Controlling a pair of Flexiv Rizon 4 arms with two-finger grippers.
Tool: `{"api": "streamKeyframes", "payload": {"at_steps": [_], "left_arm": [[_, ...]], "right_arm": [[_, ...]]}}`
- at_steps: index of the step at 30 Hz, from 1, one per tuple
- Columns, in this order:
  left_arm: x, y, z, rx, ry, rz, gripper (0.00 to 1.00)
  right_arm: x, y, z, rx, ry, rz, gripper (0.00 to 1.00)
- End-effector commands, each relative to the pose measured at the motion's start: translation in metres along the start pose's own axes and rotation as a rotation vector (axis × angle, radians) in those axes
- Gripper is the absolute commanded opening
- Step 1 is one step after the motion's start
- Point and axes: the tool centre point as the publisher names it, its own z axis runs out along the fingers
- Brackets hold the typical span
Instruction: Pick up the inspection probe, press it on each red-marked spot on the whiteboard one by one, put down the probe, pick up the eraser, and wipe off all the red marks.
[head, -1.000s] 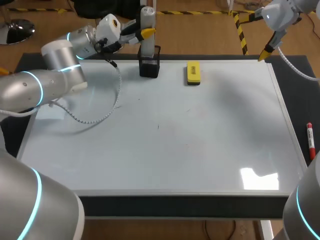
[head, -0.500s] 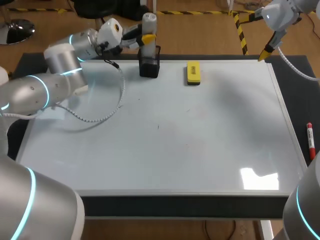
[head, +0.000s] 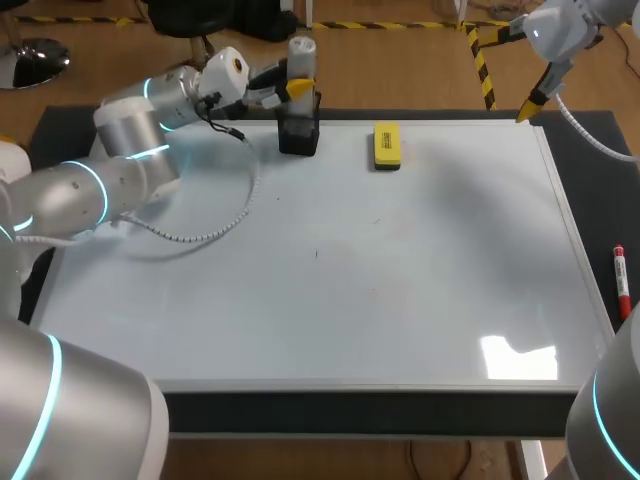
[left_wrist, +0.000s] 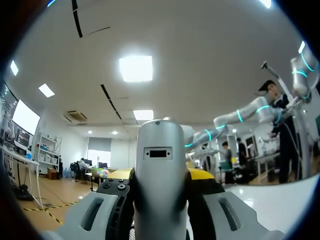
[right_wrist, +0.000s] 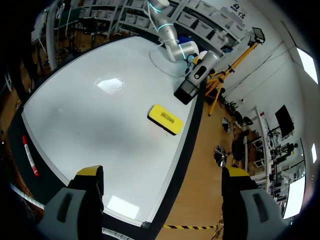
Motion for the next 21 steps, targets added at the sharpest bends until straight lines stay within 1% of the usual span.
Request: {"api": "streamKeyframes", "payload": {"at_steps": [1, 6, 16, 17, 18, 19, 20, 21], "left_arm": [[-0.0064, 0.0066, -0.0025, 0.012, 0.053, -0.003, 0.00], [-0.0060, 0.0103, -0.0046, 0.009, 0.053, -0.004, 0.00], [-0.0031, 0.0120, -0.0048, 0.000, 0.045, 0.000, 0.00], [-0.0024, 0.0115, -0.0041, -0.003, 0.046, 0.002, 0.24], [-0.0018, 0.0107, -0.0033, -0.007, 0.049, 0.006, 0.40], [-0.0011, 0.0098, -0.0024, -0.011, 0.051, 0.008, 0.60], [-0.0005, 0.0092, -0.0016, -0.012, 0.051, 0.009, 1.00], [0.0000, 0.0085, -0.0009, -0.014, 0.054, 0.011, 1.00]], "right_arm": [[-0.0011, -0.0005, -0.0006, 0.001, 0.006, -0.002, 1.00], [-0.0011, -0.0005, -0.0006, 0.001, 0.006, -0.002, 1.00], [-0.0011, -0.0005, -0.0006, 0.001, 0.006, -0.002, 1.00], [-0.0011, -0.0005, -0.0006, 0.001, 0.006, -0.002, 1.00], [-0.0011, -0.0005, -0.0006, 0.001, 0.006, -0.002, 1.00], [-0.0011, -0.0005, -0.0006, 0.001, 0.006, -0.002, 1.00], [-0.0011, -0.0005, -0.0006, 0.001, 0.006, -0.002, 1.00], [-0.0011, -0.0005, -0.0006, 0.001, 0.006, -0.002, 1.00]]}}
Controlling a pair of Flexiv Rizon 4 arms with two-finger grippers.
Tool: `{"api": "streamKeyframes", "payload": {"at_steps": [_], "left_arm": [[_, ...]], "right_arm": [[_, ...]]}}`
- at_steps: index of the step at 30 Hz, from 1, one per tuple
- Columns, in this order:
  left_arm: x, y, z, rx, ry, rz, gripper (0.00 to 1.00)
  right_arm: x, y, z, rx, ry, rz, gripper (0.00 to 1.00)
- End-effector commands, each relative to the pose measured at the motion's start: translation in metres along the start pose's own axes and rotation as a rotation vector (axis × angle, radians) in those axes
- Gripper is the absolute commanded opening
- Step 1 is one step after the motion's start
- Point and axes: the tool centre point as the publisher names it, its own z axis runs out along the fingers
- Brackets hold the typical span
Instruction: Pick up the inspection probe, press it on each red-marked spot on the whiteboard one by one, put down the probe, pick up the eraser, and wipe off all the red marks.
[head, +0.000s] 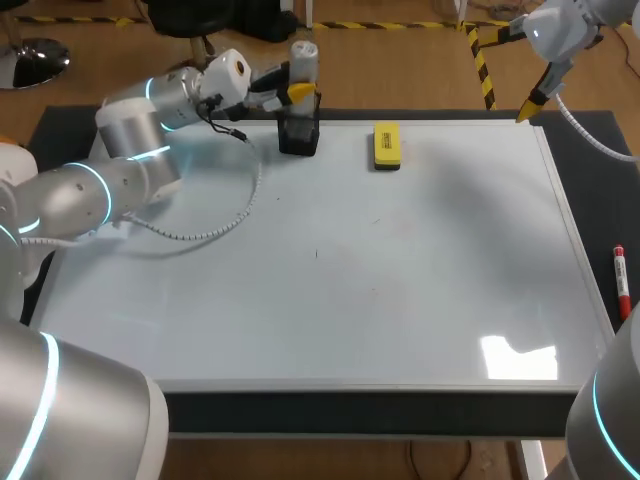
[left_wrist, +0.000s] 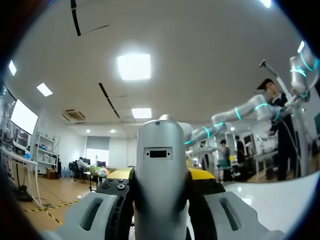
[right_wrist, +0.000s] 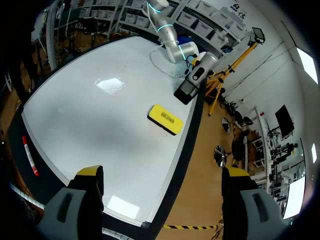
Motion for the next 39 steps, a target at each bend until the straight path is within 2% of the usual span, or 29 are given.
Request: {"api": "streamKeyframes", "payload": {"at_steps": [1, 11, 19, 25, 27, 34, 39], "left_arm": [[-0.003, 0.002, -0.001, 0.000, 0.033, 0.005, 1.00], [0.000, -0.005, 0.003, -0.013, 0.041, 0.020, 1.00], [0.004, -0.017, 0.005, -0.068, 0.025, 0.040, 1.00], [0.010, -0.029, 0.004, -0.138, -0.038, 0.049, 1.00], [0.012, -0.032, 0.003, -0.177, -0.081, 0.044, 1.00], [0.025, -0.044, -0.003, -0.233, -0.162, 0.055, 1.00], [0.038, -0.051, -0.008, -0.296, -0.260, 0.049, 1.00]], "right_arm": [[-0.001, 0.000, -0.001, 0.002, 0.006, -0.002, 1.00], [-0.001, 0.000, -0.001, 0.002, 0.006, -0.002, 1.00], [-0.001, 0.000, -0.001, 0.002, 0.006, -0.002, 1.00], [-0.001, 0.000, -0.001, 0.002, 0.006, -0.002, 1.00], [-0.001, 0.000, -0.001, 0.002, 0.006, -0.002, 1.00], [-0.001, 0.000, -0.001, 0.002, 0.006, -0.002, 1.00], [-0.001, 0.000, -0.001, 0.002, 0.006, -0.002, 1.00]]}}
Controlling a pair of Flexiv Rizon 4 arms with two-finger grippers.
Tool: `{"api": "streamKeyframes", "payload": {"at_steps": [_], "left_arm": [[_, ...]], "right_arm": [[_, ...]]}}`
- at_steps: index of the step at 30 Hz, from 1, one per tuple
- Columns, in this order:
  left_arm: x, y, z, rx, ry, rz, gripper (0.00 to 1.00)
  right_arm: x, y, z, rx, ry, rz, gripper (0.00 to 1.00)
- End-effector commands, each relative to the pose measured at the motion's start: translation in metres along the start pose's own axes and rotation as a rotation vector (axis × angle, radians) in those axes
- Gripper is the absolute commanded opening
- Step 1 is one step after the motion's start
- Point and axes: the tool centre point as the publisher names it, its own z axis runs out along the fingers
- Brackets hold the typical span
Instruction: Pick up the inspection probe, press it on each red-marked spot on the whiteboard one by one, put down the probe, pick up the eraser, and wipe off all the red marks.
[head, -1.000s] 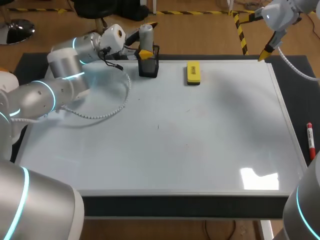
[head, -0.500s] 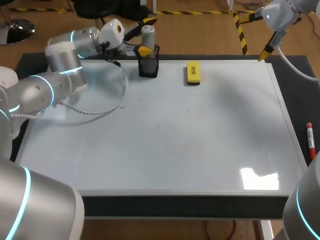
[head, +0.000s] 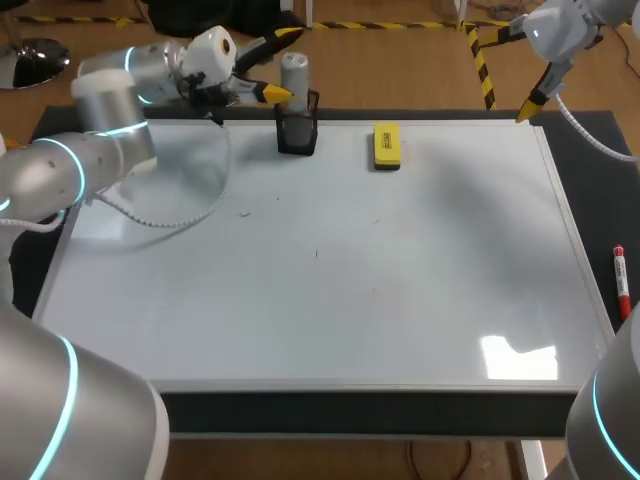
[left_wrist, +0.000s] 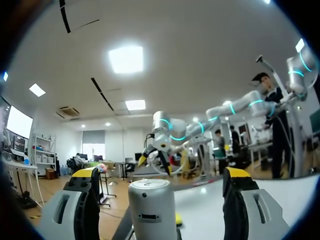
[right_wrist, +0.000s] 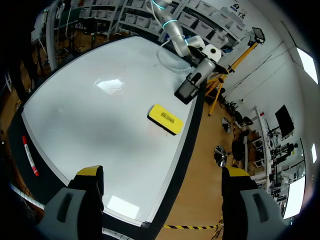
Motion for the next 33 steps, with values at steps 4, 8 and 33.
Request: {"api": "streamKeyframes", "payload": {"at_steps": [4, 8, 33], "left_arm": [[0.043, -0.020, -0.004, -0.215, -0.351, 0.003, 1.00], [0.056, -0.026, -0.008, -0.239, -0.406, 0.010, 1.00], [0.106, -0.031, -0.041, -0.310, -0.798, 0.072, 1.00]], "right_arm": [[-0.001, 0.000, -0.001, 0.001, 0.006, -0.002, 1.00], [-0.001, 0.000, -0.001, 0.001, 0.006, -0.002, 1.00], [-0.001, 0.000, -0.001, 0.001, 0.006, -0.002, 1.00]]}}
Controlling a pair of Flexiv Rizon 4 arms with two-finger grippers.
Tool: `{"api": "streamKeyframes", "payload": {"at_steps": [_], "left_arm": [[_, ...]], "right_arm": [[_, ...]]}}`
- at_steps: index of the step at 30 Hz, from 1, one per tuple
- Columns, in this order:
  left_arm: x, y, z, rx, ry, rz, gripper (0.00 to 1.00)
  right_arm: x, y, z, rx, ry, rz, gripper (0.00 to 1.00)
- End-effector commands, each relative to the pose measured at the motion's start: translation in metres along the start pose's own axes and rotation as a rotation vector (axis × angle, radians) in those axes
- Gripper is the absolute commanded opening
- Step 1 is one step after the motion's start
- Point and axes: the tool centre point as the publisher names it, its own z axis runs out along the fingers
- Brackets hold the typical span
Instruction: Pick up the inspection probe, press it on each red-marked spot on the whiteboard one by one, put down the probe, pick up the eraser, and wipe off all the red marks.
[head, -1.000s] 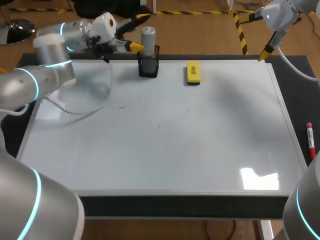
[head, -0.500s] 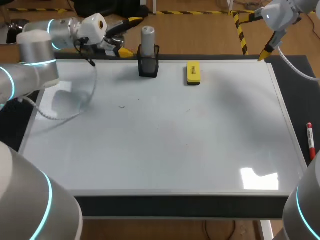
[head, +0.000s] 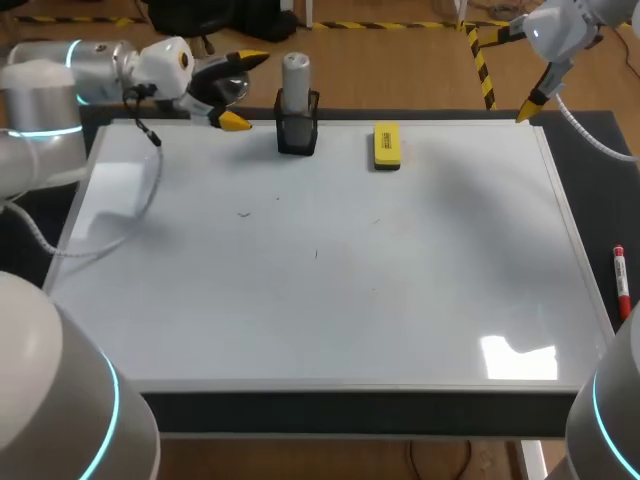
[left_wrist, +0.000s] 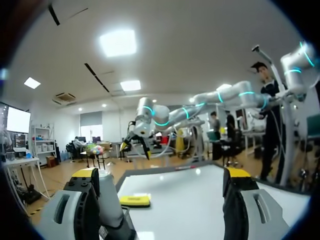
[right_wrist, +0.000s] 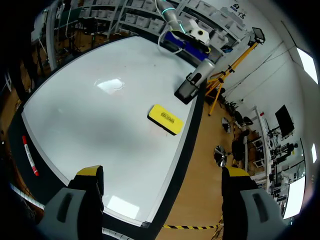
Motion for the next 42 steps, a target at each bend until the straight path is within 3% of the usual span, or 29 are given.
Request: {"api": "streamKeyframes", "payload": {"at_steps": [1, 5, 6, 8, 13, 18, 20, 21, 29, 33, 34, 36, 42], "left_arm": [[0.013, -0.002, 0.000, -0.102, -0.815, -0.010, 1.00], [0.018, 0.003, -0.003, -0.104, -0.884, -0.008, 1.00], [0.020, 0.003, -0.002, -0.101, -0.861, -0.016, 1.00], [0.023, 0.004, -0.002, -0.117, -0.941, 0.008, 1.00], [0.035, 0.009, 0.000, -0.122, -0.987, -0.008, 1.00], [0.041, 0.013, -0.002, -0.135, -1.110, -0.013, 1.00], [0.044, 0.015, -0.002, -0.129, -1.101, -0.028, 1.00], [0.046, 0.016, -0.002, -0.137, -1.140, -0.023, 1.00], [0.052, 0.023, -0.003, -0.134, -1.166, -0.034, 1.00], [0.053, 0.025, -0.005, -0.121, -1.121, -0.045, 1.00], [0.053, 0.026, -0.007, -0.125, -1.156, -0.032, 1.00], [0.052, 0.025, -0.006, -0.123, -1.110, -0.043, 1.00], [0.051, 0.022, -0.004, -0.131, -1.101, -0.028, 1.00]], "right_arm": [[-0.001, 0.000, -0.001, 0.001, 0.006, -0.002, 1.00], [-0.001, 0.000, -0.001, 0.001, 0.006, -0.002, 1.00], [-0.001, 0.000, -0.001, 0.001, 0.006, -0.002, 1.00], [-0.001, 0.000, -0.001, 0.001, 0.006, -0.002, 1.00], [-0.001, 0.000, -0.001, 0.001, 0.006, -0.002, 1.00], [-0.001, 0.000, -0.001, 0.001, 0.006, -0.002, 1.00], [-0.001, 0.000, -0.001, 0.001, 0.006, -0.002, 1.00], [-0.001, 0.000, -0.001, 0.001, 0.006, -0.002, 1.00], [-0.001, 0.000, -0.001, 0.001, 0.006, -0.002, 1.00], [-0.001, 0.000, -0.001, 0.001, 0.006, -0.002, 1.00], [-0.001, 0.000, -0.001, 0.001, 0.006, -0.002, 1.00], [-0.001, 0.000, -0.001, 0.001, 0.006, -0.002, 1.00], [-0.001, 0.000, -0.001, 0.001, 0.006, -0.002, 1.00]]}}
